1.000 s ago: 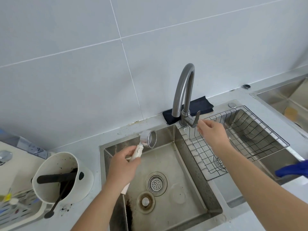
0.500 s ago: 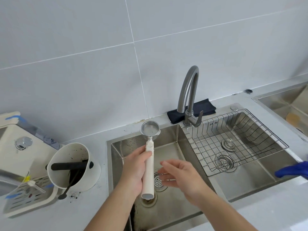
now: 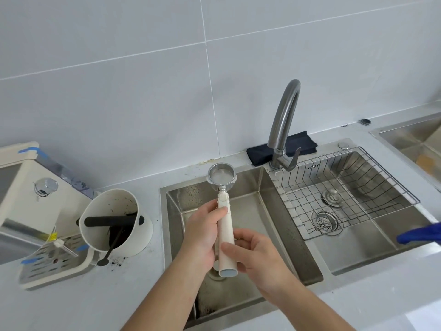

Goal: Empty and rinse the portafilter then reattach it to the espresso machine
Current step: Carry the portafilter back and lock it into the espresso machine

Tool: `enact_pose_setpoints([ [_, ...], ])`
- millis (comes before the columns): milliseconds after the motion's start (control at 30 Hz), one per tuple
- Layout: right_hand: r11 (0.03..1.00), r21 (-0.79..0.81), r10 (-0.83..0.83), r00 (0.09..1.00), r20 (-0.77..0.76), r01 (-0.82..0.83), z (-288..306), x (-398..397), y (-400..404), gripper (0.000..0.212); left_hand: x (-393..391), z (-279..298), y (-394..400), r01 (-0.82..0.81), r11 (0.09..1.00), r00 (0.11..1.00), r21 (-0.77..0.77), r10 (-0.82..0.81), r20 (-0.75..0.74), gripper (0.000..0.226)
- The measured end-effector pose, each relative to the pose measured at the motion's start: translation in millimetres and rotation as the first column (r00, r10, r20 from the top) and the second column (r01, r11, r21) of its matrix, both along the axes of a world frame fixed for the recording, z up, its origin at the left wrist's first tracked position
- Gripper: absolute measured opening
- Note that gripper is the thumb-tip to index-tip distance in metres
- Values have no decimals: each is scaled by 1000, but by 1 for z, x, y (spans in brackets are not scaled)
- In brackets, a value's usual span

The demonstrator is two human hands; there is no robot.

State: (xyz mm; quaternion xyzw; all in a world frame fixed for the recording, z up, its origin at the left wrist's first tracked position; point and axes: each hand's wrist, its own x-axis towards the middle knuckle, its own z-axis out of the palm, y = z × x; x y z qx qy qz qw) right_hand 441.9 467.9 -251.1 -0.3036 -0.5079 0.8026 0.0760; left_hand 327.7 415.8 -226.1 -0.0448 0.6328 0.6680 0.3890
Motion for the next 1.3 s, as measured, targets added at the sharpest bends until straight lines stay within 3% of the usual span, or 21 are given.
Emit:
enact_pose_setpoints([
  [500, 994, 104, -19, 999, -27, 22, 27, -12, -60, 22, -22, 12, -63, 102, 994, 977, 39, -93, -190, 24],
  [833, 984, 177, -38, 999, 9, 36, 34, -33, -131, 25, -47, 18, -133, 142, 988, 976, 66, -129, -178, 22],
  [1033, 986, 156, -55, 998, 12, 52, 33, -47, -178, 21, -64, 12, -177, 170, 983, 974, 65, -157, -166, 24],
  [1300, 989, 139, -61, 996, 57, 53, 27, -65, -228, 30, -82, 4, -230, 183, 982, 971, 53, -172, -164, 24],
])
